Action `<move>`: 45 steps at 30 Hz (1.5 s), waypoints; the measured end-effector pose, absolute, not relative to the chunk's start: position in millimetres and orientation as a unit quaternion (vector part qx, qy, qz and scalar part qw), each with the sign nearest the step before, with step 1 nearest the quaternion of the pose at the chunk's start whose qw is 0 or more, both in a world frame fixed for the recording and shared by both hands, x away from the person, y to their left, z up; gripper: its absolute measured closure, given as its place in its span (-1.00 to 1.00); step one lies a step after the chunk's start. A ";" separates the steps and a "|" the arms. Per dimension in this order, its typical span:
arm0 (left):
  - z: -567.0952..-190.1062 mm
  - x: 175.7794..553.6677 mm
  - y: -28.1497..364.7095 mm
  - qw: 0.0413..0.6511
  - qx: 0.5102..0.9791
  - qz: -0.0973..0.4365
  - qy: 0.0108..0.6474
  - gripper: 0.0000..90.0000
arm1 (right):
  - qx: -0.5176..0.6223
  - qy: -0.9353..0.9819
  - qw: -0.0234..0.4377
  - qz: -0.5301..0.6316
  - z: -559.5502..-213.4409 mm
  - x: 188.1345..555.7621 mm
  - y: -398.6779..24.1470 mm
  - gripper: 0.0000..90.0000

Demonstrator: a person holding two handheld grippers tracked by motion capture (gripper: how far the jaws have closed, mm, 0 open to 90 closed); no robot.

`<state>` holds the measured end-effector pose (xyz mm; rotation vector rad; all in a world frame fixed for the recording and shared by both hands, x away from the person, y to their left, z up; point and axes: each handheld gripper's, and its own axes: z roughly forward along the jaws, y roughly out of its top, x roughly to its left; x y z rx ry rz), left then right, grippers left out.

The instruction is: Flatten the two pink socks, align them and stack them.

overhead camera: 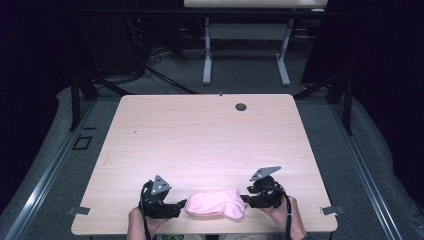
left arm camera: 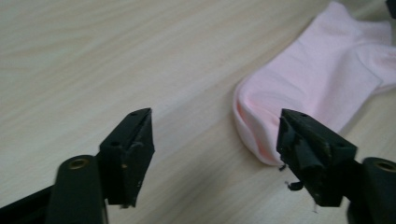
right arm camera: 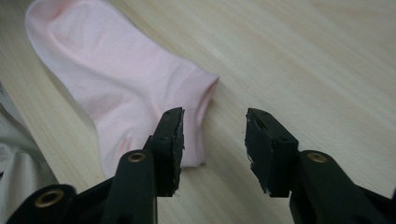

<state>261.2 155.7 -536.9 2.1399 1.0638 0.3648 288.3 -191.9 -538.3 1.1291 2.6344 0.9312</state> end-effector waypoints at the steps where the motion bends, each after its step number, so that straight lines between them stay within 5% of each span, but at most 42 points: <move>1: -534.3 262.5 158.4 0.353 0.826 0.149 0.414 -0.56 | 0.383 0.862 0.075 0.324 -534.7 288.6 -200.5 0.07; 5: -528.8 266.0 172.9 0.346 0.817 0.180 0.425 -0.68 | 0.413 0.835 0.114 0.345 -527.4 288.2 -224.0 -0.58; 12: -537.5 277.9 216.8 0.321 0.795 0.202 0.474 -0.88 | 0.455 0.799 0.171 0.355 -526.5 284.1 -267.0 -0.91; 30: -585.0 298.8 268.6 0.274 0.771 0.218 0.531 -1.00 | 0.547 0.756 0.196 0.301 -584.2 295.1 -334.3 -1.00; 45: -592.9 304.9 275.9 0.316 0.756 0.221 0.529 -1.00 | 0.559 0.734 0.230 0.310 -589.8 295.6 -340.5 -1.00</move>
